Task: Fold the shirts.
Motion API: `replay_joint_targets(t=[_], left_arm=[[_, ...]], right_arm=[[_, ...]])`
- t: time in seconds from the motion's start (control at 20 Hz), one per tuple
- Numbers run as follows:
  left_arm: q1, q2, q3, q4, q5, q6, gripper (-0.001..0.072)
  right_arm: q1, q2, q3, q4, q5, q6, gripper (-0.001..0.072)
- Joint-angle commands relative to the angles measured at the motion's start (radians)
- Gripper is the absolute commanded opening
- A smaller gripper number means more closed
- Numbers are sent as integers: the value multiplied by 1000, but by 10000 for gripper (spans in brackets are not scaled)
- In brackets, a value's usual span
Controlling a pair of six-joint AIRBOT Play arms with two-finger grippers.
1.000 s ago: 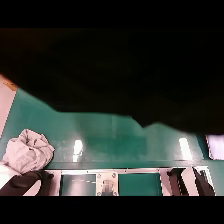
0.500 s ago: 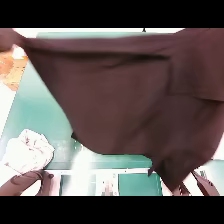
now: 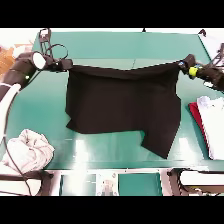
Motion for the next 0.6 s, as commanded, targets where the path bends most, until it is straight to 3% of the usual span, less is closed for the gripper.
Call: replay_joint_targets(t=[0.0, 0.05, 0.25, 0.35, 0.55], left_arm=[[2, -65, 42, -54, 27, 52, 356], [14, -63, 69, -48, -30, 78, 443], [130, -31, 235, -43, -423, 250, 443], [217, 5, 248, -38, -594, 269, 443], [348, 15, 151, -116, -877, 339, 443]], right_arm=[[9, -140, 73, -3, 14, -6, 117], [-5, -138, 75, -3, 38, -6, 200], [-151, -116, 85, -16, 310, -6, 200], [-235, -95, 77, -80, 441, -6, 192], [-363, 10, -55, -227, 497, -15, 188]])
